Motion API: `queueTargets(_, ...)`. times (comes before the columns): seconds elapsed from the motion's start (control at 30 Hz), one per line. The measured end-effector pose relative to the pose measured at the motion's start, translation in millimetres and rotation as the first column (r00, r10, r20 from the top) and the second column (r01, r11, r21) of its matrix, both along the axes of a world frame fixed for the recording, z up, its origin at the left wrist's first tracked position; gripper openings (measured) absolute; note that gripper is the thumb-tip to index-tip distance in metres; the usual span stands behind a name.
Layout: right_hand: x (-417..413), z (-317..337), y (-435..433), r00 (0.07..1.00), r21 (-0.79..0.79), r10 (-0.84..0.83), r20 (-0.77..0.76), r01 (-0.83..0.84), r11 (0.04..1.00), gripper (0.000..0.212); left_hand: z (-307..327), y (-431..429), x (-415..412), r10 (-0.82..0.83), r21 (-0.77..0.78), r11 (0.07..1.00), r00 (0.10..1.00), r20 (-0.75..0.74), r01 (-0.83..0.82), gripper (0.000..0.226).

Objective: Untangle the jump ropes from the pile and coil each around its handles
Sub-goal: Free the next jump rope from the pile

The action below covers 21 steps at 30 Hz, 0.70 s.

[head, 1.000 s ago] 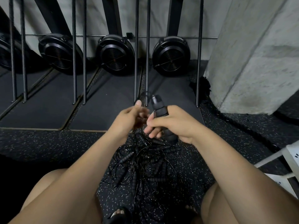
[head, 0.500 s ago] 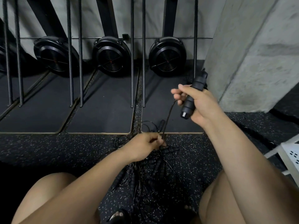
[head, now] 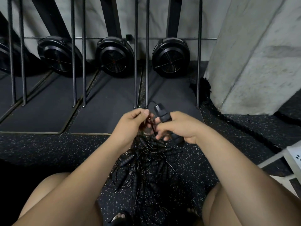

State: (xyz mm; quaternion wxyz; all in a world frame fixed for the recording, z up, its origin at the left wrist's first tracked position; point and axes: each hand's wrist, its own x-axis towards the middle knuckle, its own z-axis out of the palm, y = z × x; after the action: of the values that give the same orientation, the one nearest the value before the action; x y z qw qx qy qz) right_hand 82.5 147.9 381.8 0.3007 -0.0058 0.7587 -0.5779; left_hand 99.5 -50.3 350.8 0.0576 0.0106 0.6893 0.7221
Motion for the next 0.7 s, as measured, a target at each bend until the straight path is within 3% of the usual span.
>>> queueTargets(0.1,7.1,-5.8,-16.4,0.996,0.008,0.087,-0.006,-0.087,0.996,0.026,3.9,-6.1,-3.1,0.047,0.191,0.98,0.998,0.04,-0.054,0.022)
queueTargets(0.2,11.8,-11.3,-26.9,0.99,0.102,0.095,-0.105,-0.084,0.991,0.018,5.6,-11.4,-6.2,0.122,0.247,0.96,0.99,0.07,-0.136,0.019)
queueTargets(0.33,15.1,-9.3,-29.8,0.981,0.086,0.098,-0.168,-0.085,0.993,0.01,2.0,-17.8,-9.0,0.207,0.216,0.95,0.972,0.113,-0.227,0.024)
queueTargets(0.43,17.1,3.4,-26.3,0.975,-0.013,0.107,-0.195,-0.111,0.994,0.011,2.0,-16.3,-7.5,0.22,0.088,0.968,0.963,0.154,-0.235,0.035)
queueTargets(0.53,16.1,16.0,-18.2,0.973,-0.147,0.069,-0.218,-0.102,0.984,0.013,-0.7,-7.3,-2.0,0.122,0.053,0.989,0.971,0.207,-0.136,0.047)
queueTargets(0.7,9.8,30.3,-2.2,0.971,-0.384,-0.145,-0.192,0.061,0.921,0.015,-8.4,13.1,15.8,-0.23,-0.056,0.966,0.938,0.258,0.252,0.069)
